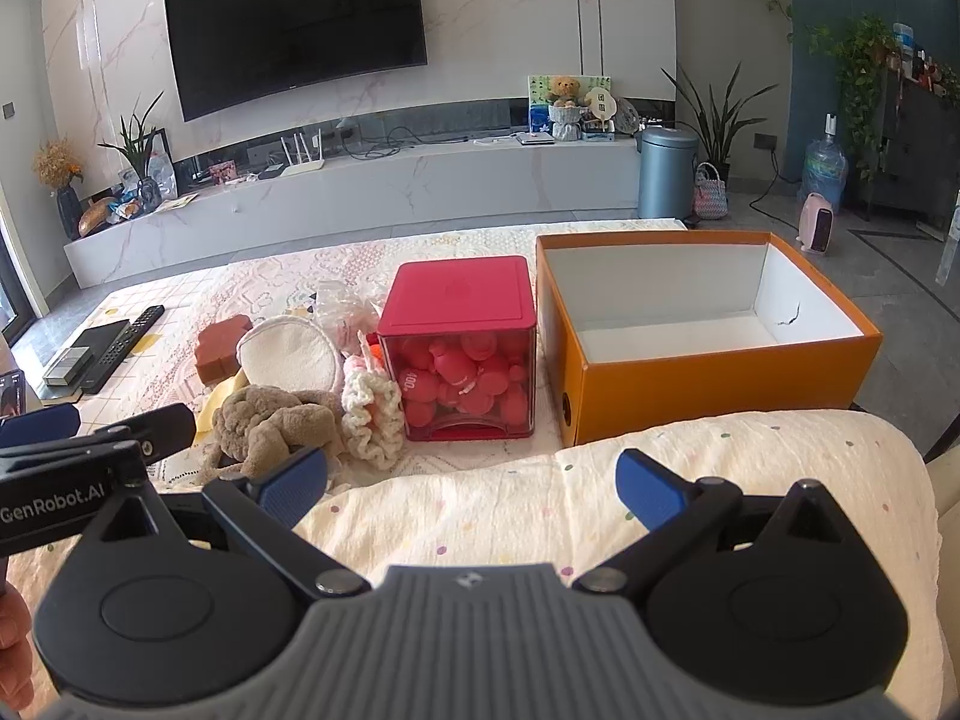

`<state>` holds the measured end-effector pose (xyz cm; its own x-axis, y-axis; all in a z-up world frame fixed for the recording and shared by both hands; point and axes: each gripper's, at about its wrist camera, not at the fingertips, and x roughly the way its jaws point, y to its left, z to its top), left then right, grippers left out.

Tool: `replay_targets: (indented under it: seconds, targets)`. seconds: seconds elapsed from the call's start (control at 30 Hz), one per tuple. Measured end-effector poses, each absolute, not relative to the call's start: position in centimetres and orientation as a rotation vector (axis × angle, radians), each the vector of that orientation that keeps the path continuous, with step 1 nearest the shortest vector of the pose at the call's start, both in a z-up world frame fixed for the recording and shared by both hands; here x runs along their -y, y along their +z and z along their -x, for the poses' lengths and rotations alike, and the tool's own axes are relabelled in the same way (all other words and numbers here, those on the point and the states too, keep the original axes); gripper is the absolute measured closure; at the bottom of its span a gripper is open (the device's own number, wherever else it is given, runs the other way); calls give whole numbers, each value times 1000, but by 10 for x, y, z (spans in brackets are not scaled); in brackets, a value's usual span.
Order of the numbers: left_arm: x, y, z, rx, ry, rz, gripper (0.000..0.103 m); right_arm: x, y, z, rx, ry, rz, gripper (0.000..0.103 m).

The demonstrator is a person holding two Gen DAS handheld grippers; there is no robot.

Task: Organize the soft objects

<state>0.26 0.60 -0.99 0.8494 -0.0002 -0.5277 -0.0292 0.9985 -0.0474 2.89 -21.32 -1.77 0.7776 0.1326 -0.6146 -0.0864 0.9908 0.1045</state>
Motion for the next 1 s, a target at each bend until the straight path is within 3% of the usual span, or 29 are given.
replay_targets:
  seconds: [0.9,0.97,1.0]
  targets:
    - [-11,-16,-3,-600,-15,101,0,211,-24,-27,-655,128,-77,3]
    - [-12,-18,-4,-607,-33,104,17,212,-25,-27,-637,142,-84,3]
    - [-15,-20,-4,-617,-51,127,19,213,-26,-26,-625,167,-96,3]
